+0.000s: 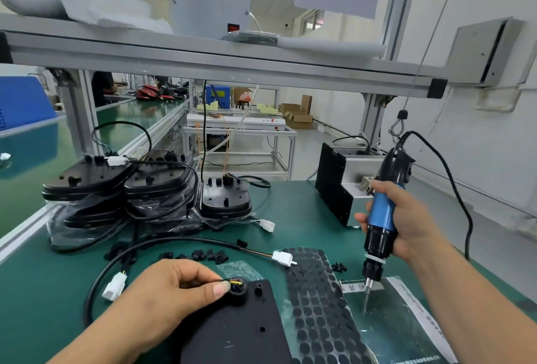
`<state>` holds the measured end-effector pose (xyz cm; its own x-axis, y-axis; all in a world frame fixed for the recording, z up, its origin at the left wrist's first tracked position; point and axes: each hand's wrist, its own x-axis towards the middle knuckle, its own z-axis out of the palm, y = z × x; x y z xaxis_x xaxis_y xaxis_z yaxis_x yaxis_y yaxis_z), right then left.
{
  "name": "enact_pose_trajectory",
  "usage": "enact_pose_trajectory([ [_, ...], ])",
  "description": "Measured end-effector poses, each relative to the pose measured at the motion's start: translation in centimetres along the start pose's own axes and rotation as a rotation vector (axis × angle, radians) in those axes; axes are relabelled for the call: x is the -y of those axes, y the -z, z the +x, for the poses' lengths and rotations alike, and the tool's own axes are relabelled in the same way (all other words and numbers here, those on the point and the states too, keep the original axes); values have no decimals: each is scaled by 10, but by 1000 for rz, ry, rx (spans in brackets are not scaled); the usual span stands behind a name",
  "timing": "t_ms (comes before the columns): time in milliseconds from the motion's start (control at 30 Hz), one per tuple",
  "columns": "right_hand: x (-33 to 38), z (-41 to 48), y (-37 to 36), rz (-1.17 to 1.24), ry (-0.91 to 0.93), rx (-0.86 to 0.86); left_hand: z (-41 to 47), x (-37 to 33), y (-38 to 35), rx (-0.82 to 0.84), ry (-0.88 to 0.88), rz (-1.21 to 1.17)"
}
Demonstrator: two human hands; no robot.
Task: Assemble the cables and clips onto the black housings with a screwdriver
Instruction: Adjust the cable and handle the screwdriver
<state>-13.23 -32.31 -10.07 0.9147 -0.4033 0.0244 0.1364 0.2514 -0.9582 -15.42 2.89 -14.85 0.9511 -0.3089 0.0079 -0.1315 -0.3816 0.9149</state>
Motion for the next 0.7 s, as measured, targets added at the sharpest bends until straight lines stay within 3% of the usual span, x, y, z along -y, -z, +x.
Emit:
enact_pose_trajectory([
  [167,2,1,-3,-57,57,19,-4,-2,-1,-3,7,-9],
  [467,-5,7,2,-108,106,-189,-10,-5,-3,-25,11,14],
  [700,-18,9,14,-137,-15,-264,-13,-6,-3,7,-22,30],
])
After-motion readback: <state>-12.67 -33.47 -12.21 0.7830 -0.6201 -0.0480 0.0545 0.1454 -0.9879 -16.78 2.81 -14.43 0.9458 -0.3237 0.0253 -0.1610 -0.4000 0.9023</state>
